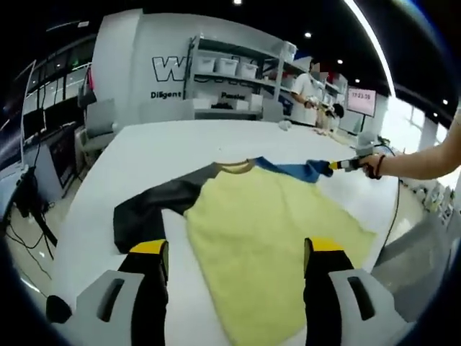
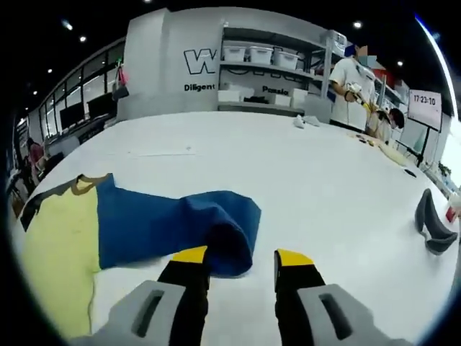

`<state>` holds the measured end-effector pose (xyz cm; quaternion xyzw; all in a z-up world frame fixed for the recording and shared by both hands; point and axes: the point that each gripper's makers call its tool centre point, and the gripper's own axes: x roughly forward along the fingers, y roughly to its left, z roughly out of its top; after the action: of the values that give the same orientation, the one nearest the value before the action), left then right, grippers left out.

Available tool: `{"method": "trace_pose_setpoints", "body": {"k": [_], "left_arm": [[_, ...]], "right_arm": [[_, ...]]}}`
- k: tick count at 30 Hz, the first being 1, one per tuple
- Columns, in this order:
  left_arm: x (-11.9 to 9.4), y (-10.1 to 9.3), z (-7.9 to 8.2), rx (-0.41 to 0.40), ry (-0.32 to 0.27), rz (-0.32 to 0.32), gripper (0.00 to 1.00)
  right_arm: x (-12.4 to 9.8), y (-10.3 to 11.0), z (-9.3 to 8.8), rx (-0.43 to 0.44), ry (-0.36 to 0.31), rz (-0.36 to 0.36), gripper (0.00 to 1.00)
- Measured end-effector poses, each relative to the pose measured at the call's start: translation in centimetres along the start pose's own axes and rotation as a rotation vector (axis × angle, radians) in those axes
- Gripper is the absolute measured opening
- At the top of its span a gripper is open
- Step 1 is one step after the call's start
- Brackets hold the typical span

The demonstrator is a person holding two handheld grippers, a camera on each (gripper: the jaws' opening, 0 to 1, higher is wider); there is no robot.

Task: Fold the garment on the visible template until the final outline fits inside the template.

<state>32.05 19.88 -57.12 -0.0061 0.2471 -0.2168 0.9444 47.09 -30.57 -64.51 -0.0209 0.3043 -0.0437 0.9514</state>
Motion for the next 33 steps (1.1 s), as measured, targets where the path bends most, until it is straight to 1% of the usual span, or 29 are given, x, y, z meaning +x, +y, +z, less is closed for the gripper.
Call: {"method": "trace_pose_setpoints", "body": {"k": [2, 6, 9, 10, 12, 15, 16, 18, 19, 20, 21, 23, 25, 27, 28, 30, 33], "left_arm": [[0.1, 0.1, 0.4, 0.000, -0.006, 0.001, 0.73], [0.1, 0.2, 0.7, -0.001, -0.012, 0.004, 0.71], [0.1, 0.4, 0.7, 0.003, -0.009, 0.009, 0.69], [0.1, 0.5, 0.7, 0.003, -0.008, 0.012, 0.68], [0.0, 0.8, 0.6, -0.005, -0.007, 0.020, 0.67], [-0.1, 0.6, 0.6, 0.001, -0.012, 0.017, 0.65], [-0.1, 0.5, 0.7, 0.005, -0.015, 0.015, 0.64], [-0.2, 0.4, 0.7, 0.006, -0.017, 0.010, 0.63], [-0.2, 0.4, 0.8, 0.008, -0.023, 0.008, 0.63], [-0.3, 0.4, 0.9, 0.009, -0.026, 0.005, 0.63], [-0.3, 0.5, 0.9, 0.009, -0.026, 0.006, 0.63], [-0.3, 0.6, 1.0, 0.012, -0.031, 0.004, 0.62], [-0.2, 0.8, 1.1, 0.008, -0.033, 0.005, 0.62], [-0.2, 0.9, 1.2, 0.010, -0.036, 0.005, 0.61], [-0.2, 1.0, 1.4, 0.010, -0.039, 0.005, 0.61], [-0.2, 0.9, 1.7, 0.011, -0.053, -0.003, 0.62], [-0.2, 1.1, 1.7, 0.012, -0.056, -0.002, 0.62]], "right_arm": [[0.7, -0.2, 0.2, -0.017, -0.017, -0.002, 0.24], [1.7, -0.3, 0.8, 0.008, -0.037, 0.001, 0.20], [2.2, 0.0, 1.1, -0.008, -0.037, 0.013, 0.08], [2.3, 0.1, 1.0, 0.003, -0.028, 0.016, 0.00], [2.3, 0.1, 0.8, 0.018, -0.017, 0.020, 0.00], [1.9, 0.5, 1.0, -0.001, -0.026, 0.034, 0.00], [1.5, 0.4, 1.2, -0.001, -0.035, 0.035, 0.00], [0.9, 0.0, 1.4, 0.032, -0.046, 0.023, 0.00], [0.4, -0.2, 1.7, 0.049, -0.064, 0.021, 0.00], [-0.1, -0.8, 2.0, 0.044, -0.084, 0.003, 0.00], [-0.3, -0.9, 2.0, 0.048, -0.086, 0.002, 0.00], [-0.8, -1.6, 2.1, 0.096, -0.102, -0.011, 0.00], [-1.3, -2.3, 2.0, 0.167, -0.119, -0.037, 0.00], [-1.7, -2.7, 2.0, 0.256, -0.144, -0.044, 0.00], [-2.1, -3.0, 2.1, 0.318, -0.166, -0.040, 0.00], [-2.7, -3.1, 2.0, 0.413, -0.186, -0.024, 0.00], [-3.0, -3.0, 1.4, 0.383, -0.168, -0.027, 0.00]]}}
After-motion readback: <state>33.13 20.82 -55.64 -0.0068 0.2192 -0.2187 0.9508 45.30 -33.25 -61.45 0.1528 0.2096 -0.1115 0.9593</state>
